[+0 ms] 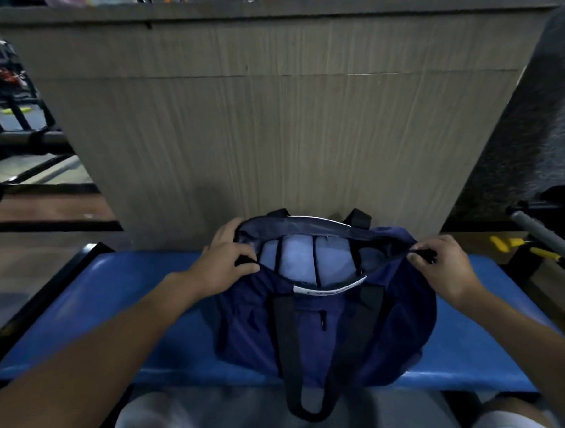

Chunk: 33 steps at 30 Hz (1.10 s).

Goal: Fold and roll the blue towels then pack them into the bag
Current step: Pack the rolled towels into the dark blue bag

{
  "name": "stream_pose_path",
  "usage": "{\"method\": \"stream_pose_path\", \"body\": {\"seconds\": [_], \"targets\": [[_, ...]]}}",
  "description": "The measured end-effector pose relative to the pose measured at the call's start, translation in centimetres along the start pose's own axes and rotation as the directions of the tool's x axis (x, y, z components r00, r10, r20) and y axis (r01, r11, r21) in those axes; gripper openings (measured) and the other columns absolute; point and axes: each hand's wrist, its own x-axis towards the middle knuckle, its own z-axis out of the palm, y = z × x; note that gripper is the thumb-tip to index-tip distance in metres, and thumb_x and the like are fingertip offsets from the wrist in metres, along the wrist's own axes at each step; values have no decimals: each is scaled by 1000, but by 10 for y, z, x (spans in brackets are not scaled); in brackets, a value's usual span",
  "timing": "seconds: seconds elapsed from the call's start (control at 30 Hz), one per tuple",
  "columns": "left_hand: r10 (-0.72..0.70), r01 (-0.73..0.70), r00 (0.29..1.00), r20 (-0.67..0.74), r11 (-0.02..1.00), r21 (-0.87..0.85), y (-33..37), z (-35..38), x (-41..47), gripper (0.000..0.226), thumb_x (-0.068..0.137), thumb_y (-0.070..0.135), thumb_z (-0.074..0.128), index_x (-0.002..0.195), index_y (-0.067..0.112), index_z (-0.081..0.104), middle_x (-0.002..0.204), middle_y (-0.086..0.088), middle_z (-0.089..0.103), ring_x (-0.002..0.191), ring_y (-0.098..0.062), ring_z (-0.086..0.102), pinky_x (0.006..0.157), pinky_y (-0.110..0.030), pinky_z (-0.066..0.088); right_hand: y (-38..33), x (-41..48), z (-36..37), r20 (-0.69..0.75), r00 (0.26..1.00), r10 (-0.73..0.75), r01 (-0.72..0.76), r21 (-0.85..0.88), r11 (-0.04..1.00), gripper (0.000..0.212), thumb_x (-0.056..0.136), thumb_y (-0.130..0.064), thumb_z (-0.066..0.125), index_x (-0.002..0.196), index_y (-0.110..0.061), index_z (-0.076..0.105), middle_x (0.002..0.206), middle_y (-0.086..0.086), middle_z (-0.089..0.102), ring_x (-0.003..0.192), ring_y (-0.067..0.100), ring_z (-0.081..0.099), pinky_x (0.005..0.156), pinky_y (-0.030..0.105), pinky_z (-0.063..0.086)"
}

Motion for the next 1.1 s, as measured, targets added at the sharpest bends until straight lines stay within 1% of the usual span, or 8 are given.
{"method": "stream_pose_path", "body": {"seconds": [0.13,0.23,0.37,0.5,0.7,0.87,1.03,1.1], "targets": [[-100,72,987,-124,974,-215,9,-19,3,19,94,29,62,80,41,59,151,-4,19,142,-22,19,117,-38,17,8,9,-11,-31,999,19,-18,26,999,12,90,-20,64,78,-22,61,90,9,54,81,18,51,69,24,37],[-219,143,950,-224,940,-311,12,-23,9,18,99,28,53,82,31,60,134,-1,26,135,-24,26,116,-41,24,6,14,-12,-60,998,11,-7,66,998,32,90,-22,61,66,-33,44,80,5,47,66,14,44,56,13,27],[-285,234,928,-240,947,-220,16,-6,12,20,101,26,50,89,15,62,133,-4,33,130,-26,30,110,-39,26,11,12,-5,-10,998,67,-65,144,987,15,87,-21,68,73,-23,61,86,12,61,75,18,60,61,18,39],[-261,259,938,-227,965,-39,28,-3,16,17,98,28,52,88,21,64,140,-2,36,131,-23,28,107,-49,30,16,3,-12,34,986,166,-168,319,933,16,83,-17,74,93,-22,63,103,9,61,95,19,61,81,35,53],[-7,45,968,-251,989,144,86,3,38,6,91,21,59,90,25,64,129,4,46,128,-18,33,104,-43,21,20,-1,-17,79,960,267,-273,449,850,22,85,-7,71,105,-3,63,99,8,65,89,18,62,76,29,48],[194,-167,955,-224,977,134,169,32,80,9,87,23,59,95,26,62,107,9,58,107,-18,48,90,-36,31,24,1,-22,125,954,274,-300,454,839,20,86,3,65,107,4,65,100,17,67,92,24,63,80,32,50],[235,-234,972,-20,972,11,233,76,116,13,84,23,66,97,24,68,97,5,64,97,-19,58,91,-41,44,31,2,-25,152,951,270,-310,487,817,24,86,10,62,108,0,64,96,14,65,87,21,60,63,10,49],[229,-231,972,51,973,27,243,90,124,18,85,27,67,103,26,69,104,4,63,102,-20,57,93,-41,42,37,3,-25,143,954,262,-299,488,820,20,85,10,63,102,1,66,94,14,67,87,21,62,68,13,51]]}}
